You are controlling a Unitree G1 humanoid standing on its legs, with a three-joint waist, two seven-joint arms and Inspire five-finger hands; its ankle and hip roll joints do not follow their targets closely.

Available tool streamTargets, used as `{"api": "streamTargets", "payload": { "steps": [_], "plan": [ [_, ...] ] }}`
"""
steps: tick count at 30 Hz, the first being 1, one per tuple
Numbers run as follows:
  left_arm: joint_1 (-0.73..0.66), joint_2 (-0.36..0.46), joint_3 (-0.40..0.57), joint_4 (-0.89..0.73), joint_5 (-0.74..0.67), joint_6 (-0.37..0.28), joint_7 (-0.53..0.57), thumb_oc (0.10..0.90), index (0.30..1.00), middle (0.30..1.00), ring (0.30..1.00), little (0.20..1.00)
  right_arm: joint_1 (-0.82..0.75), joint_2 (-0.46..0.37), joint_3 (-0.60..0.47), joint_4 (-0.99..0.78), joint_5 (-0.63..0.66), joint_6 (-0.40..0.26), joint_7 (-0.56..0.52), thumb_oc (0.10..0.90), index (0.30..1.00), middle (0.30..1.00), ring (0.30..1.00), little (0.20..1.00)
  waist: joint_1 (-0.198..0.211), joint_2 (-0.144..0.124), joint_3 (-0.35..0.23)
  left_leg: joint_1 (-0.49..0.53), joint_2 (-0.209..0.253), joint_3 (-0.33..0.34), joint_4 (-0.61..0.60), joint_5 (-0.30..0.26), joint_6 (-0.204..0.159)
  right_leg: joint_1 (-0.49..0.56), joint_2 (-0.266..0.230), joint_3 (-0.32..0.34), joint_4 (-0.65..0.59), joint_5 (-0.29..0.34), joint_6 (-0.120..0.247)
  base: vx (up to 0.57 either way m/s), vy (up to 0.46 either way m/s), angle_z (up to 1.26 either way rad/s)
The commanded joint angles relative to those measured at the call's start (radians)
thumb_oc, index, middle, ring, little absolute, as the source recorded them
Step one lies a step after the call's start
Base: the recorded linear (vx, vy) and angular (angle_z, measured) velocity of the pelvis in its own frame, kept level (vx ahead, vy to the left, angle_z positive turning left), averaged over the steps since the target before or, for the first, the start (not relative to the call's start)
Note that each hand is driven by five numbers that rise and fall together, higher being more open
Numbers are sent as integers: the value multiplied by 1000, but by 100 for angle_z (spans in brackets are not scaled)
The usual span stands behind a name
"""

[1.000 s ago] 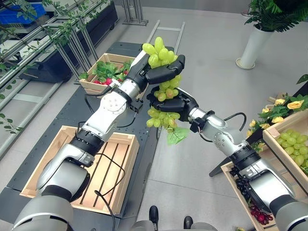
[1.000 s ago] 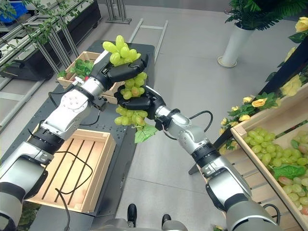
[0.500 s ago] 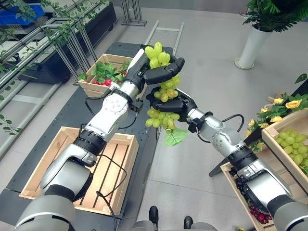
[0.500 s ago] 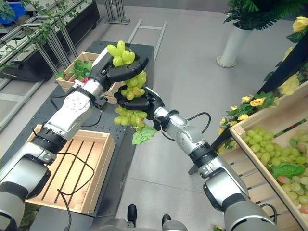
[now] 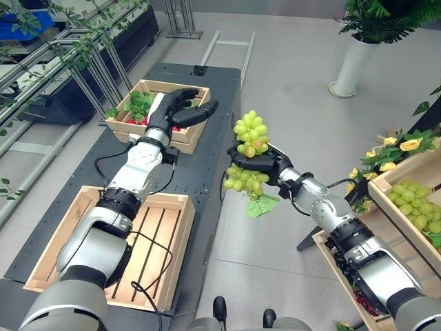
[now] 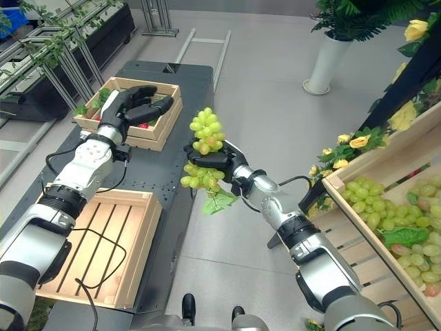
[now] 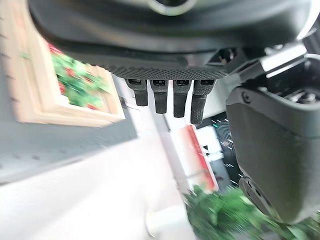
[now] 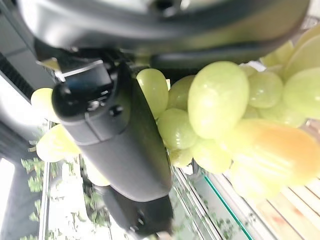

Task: Pick up the fruits from the basket on one side to the basket on the other side

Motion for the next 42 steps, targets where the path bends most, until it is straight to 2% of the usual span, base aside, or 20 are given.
{"api": "streamTargets", "payload": {
  "steps": [1,6,7,9,12,13,16,20,23,28,33,41,42],
  "plan": [
    [-10,42,44,90,20,-80,3,800,900,900,900,900,-11,3,-107,-6,61,-149,34,400,300,300,300,300,-7,5,-180,59,-35,9,2,-179,-22,-64,43,5,1,6,-23,36,13,-8],
    [75,61,91,64,-70,-141,-76,800,900,900,900,900,74,-43,-132,-35,1,-140,55,400,300,300,300,300,-16,-2,-176,61,-34,22,2,-177,-22,-68,45,16,1,14,-20,29,16,-5],
    [111,50,115,30,-143,-167,-104,800,900,900,900,900,95,-53,-144,-54,-32,-140,49,400,300,300,300,300,-16,-4,-172,61,-35,23,2,-177,-21,-69,45,18,1,16,-20,14,22,-8],
    [166,20,140,-12,-168,-187,-105,800,900,900,900,900,125,-54,-155,-72,-75,-151,49,400,300,300,300,300,-15,-7,-166,62,-35,23,2,-179,-18,-70,46,21,1,18,-20,14,25,-15],
    [238,-25,157,-51,-150,-237,-93,800,900,900,900,900,165,-54,-166,-116,-129,-165,34,400,300,300,300,300,-15,-12,-160,63,-36,23,2,-180,-15,-70,48,27,1,20,-21,14,24,-12],
    [320,-75,179,-103,-152,-262,-94,800,900,900,900,900,214,-63,-191,-179,-192,-171,23,400,300,300,300,300,-17,-20,-153,65,-37,22,2,-183,-10,-70,49,35,1,20,-21,17,21,-10],
    [386,-127,190,-137,-128,-273,-88,800,900,900,900,900,254,-62,-216,-240,-240,-175,17,400,300,300,300,300,-19,-28,-146,68,-38,25,2,-187,-5,-71,51,43,1,23,-19,21,22,-11],
    [527,-198,197,-203,-24,-348,-74,800,900,900,900,900,349,-99,-281,-383,-290,-161,57,400,300,300,300,300,-28,-41,-138,77,-37,42,2,-195,4,-71,54,59,1,32,-10,34,34,-11],
    [579,-215,198,-211,21,-374,-79,800,900,900,900,900,391,-132,-322,-467,-276,-150,108,400,300,300,300,300,-39,-48,-135,80,-35,64,2,-198,6,-75,57,72,1,39,-6,32,51,-16],
    [630,-238,176,-208,70,-377,-110,800,900,900,900,900,428,-182,-375,-595,-246,-114,165,400,300,300,300,300,-55,-58,-124,78,-35,88,2,-201,10,-89,64,102,1,50,-4,7,48,-12],
    [646,-264,159,-154,49,-378,-117,800,900,900,900,900,478,-225,-445,-708,-188,-77,203,400,300,300,300,300,-89,-70,-114,78,-35,119,2,-208,17,-105,74,147,1,63,5,4,57,-21],
    [694,-287,149,-108,38,-372,-125,800,900,900,900,900,593,-264,-544,-820,-161,-75,233,400,300,300,300,300,-136,-78,-123,76,-30,161,2,-213,20,-129,81,201,1,83,16,20,40,-19],
    [695,-290,143,-92,40,-372,-119,800,900,900,900,900,614,-270,-571,-845,-146,-91,221,400,300,300,300,300,-153,-81,-120,76,-30,175,2,-214,24,-140,85,219,6,88,19,-4,44,-25]
  ]
}}
